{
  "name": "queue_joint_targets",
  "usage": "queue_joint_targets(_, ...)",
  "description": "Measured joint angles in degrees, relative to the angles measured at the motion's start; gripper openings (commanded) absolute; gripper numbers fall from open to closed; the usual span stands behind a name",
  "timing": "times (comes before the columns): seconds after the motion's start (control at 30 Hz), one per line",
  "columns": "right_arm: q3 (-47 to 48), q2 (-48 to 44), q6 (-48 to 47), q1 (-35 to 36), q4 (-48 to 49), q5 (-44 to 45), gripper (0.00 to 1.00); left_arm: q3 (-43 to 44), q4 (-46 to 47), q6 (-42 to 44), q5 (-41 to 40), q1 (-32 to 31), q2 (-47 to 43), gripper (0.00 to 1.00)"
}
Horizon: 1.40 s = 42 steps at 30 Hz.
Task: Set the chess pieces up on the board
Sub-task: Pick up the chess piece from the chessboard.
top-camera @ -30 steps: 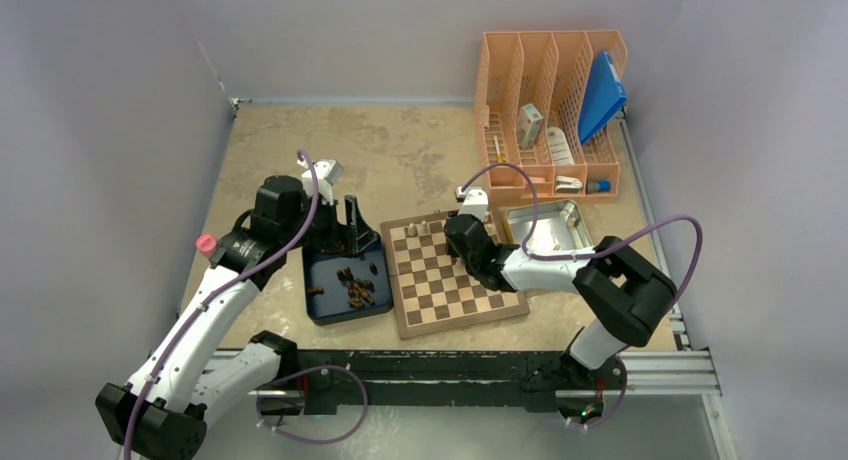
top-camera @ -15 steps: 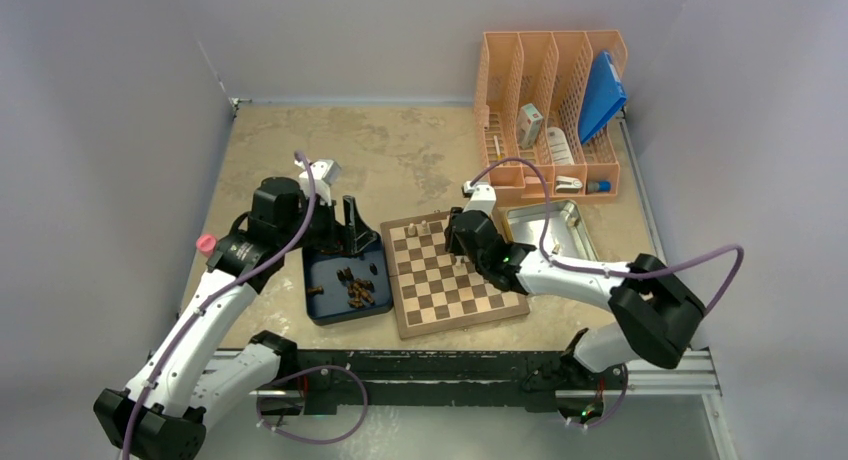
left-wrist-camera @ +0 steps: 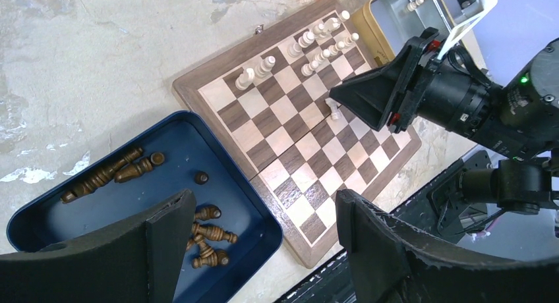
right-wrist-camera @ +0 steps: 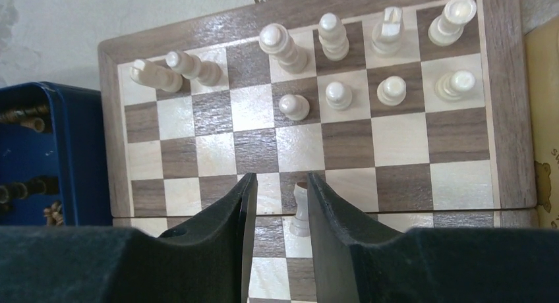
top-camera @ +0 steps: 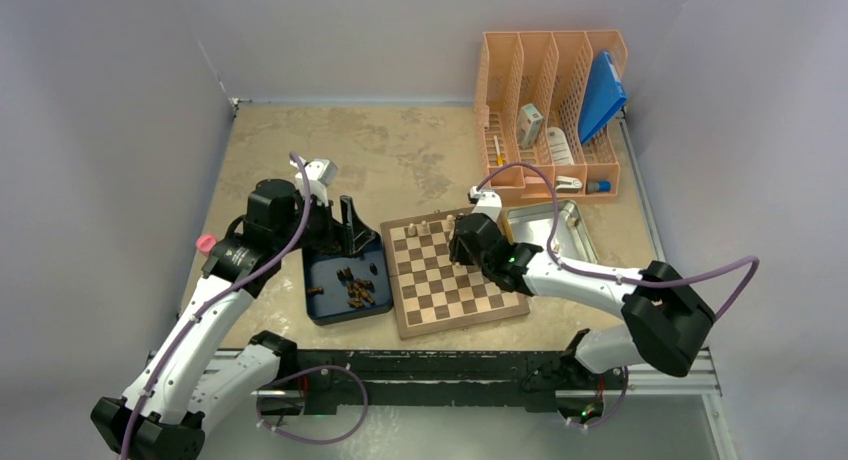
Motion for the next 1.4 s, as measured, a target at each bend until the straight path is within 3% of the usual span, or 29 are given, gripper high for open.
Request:
queue_joint_targets(0.57,-0.02,5.27,1.73,0.0,-0.98,-0.74,0.32,-0.09,0.17,0.17,0.11,0.0,-0.28,0.75)
queue_joint_targets(0.87,-0.09,5.18,0.79,0.96,-1.4,-1.7,0.35,-0.09,0.42,0.15,0.13,0.0,-0.26,0.74)
queue_joint_targets(1.03,-0.13,4.87,1.77,3.26,-2.51,-0.59,0.31,-0.09,0.46,0.09,0.13,0.0,-0.17,0.74)
queue_joint_targets(1.27,-0.13,4.87,3.37,5.42,-4.22,2.86,0.17,-0.11,0.48,-0.04,0.13,0.0,0.17,0.71)
queue_joint_targets(1.4,-0.11,4.85,2.89,6.27,-4.17,2.89,0.16,-0.11,0.57,-0.02,1.16,0.0,0.2,0.71)
